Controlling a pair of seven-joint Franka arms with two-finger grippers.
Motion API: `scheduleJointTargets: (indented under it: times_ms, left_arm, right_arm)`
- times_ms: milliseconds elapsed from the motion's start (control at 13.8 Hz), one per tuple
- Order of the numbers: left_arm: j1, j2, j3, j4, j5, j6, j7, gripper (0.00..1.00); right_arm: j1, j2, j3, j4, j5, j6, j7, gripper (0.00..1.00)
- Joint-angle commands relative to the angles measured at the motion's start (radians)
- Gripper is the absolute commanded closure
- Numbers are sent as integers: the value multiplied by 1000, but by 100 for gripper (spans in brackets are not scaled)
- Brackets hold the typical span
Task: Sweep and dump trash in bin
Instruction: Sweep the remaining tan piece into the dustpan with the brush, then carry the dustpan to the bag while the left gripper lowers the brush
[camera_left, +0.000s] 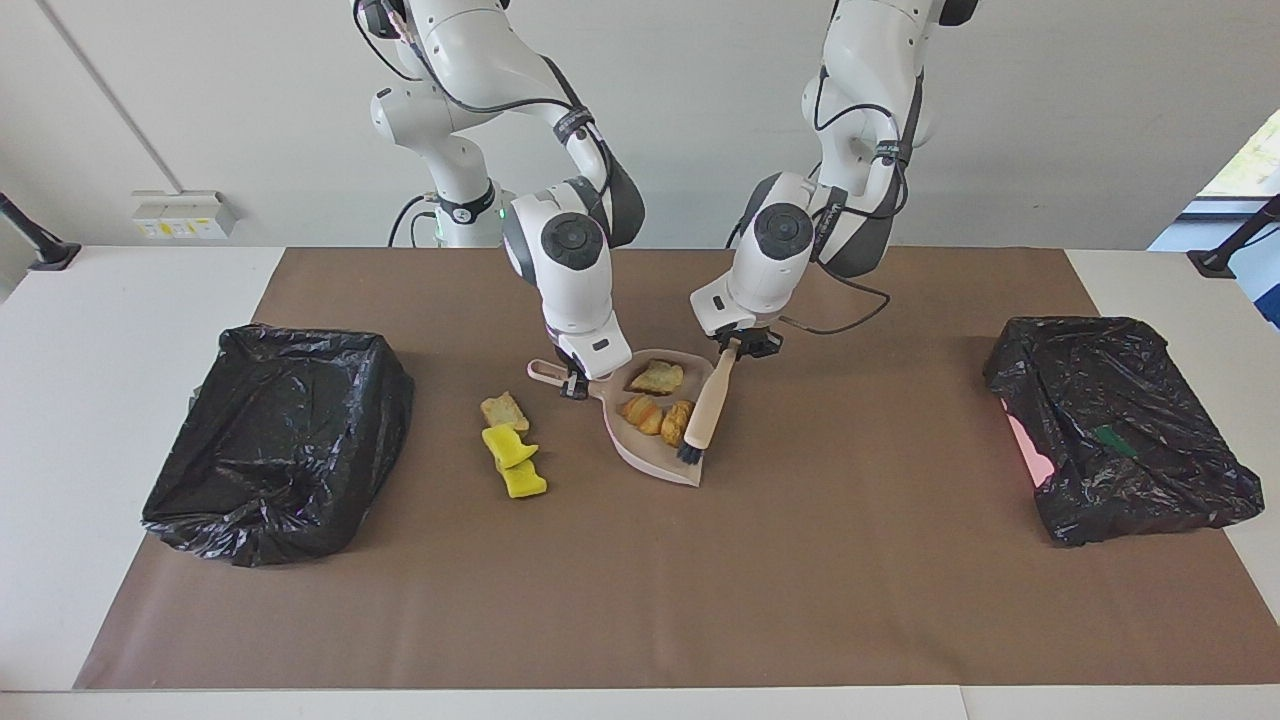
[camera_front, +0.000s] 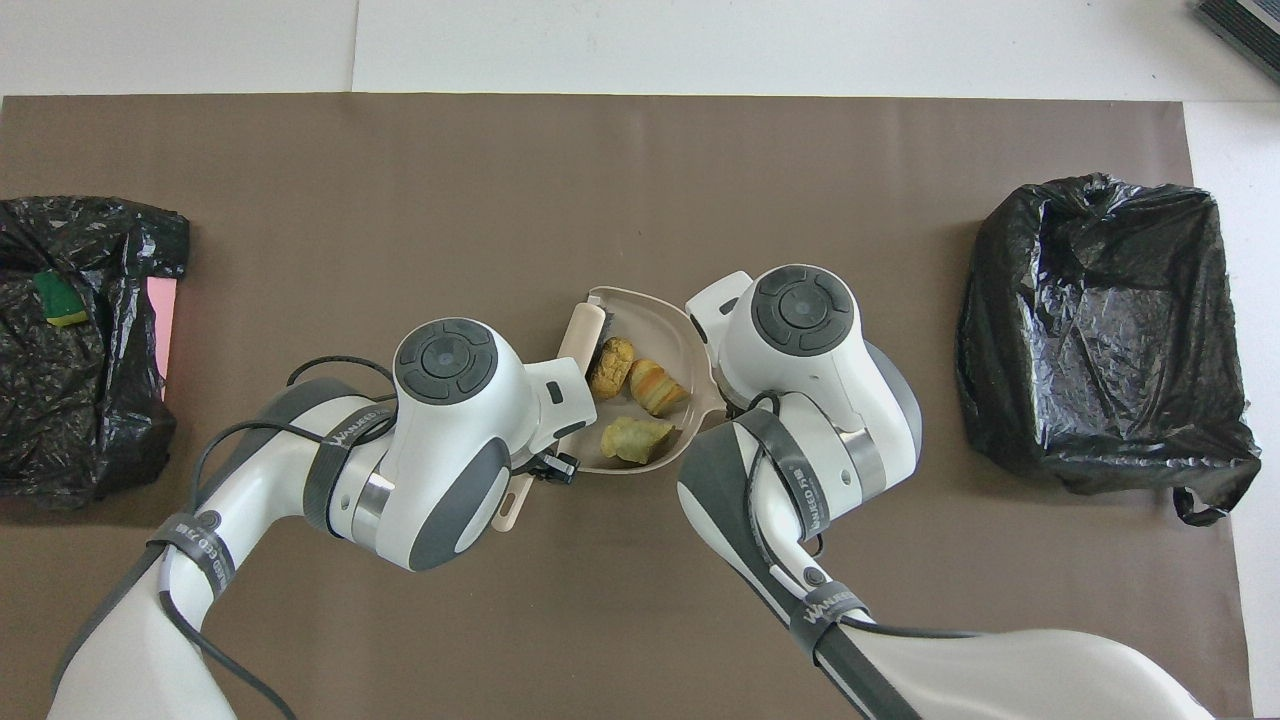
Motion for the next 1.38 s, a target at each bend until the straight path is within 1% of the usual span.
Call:
scheduleJointTargets:
  times_ms: [0, 145, 290, 362, 435, 507, 652, 797, 942, 1160, 1232, 1305]
  left_arm:
    - [-12, -25, 21, 8, -9, -47, -90, 100]
    - [-3, -19, 22, 28, -1, -66, -178, 100]
    - [3, -27, 27, 31, 0, -78, -201, 100]
    - [3, -36, 28, 35, 2, -105, -219, 100]
    - [3, -39, 33, 38, 26, -136, -255, 100]
    - [-1, -44, 28, 38, 91, -149, -303, 100]
    - [-9, -61, 25, 25, 107, -149, -396, 100]
    - [-14, -64, 22, 14, 107, -136, -440, 100]
    - [-20, -84, 19, -18, 106, -120, -456, 100]
    - [-44, -95, 19, -38, 94, -116, -500, 100]
    - [-50, -102, 18, -46, 80, -118, -503, 100]
    - [-78, -119, 18, -72, 65, -115, -517, 100]
  right_arm:
    - [0, -15, 9, -28, 8, -1, 33, 100]
    - [-1, -13, 8, -25, 8, -3, 31, 100]
    - [-10, -10, 9, -17, 6, -3, 31, 100]
    - [-15, -16, 8, -14, 8, -6, 29, 100]
    - [-22, -25, 6, -14, 8, -6, 31, 100]
    - [-39, -45, 6, -14, 8, -12, 31, 100]
    - [-74, -80, 6, -14, 8, -35, 17, 100]
    - [-116, -126, 6, -14, 8, -61, 10, 100]
    - [-174, -166, 2, -2, 6, -93, -21, 100]
    - [-291, -208, -2, 59, 6, -154, -66, 100]
    - [-327, -211, -3, 87, 6, -185, -81, 100]
    - [-358, -214, -5, 116, 5, -207, -96, 100]
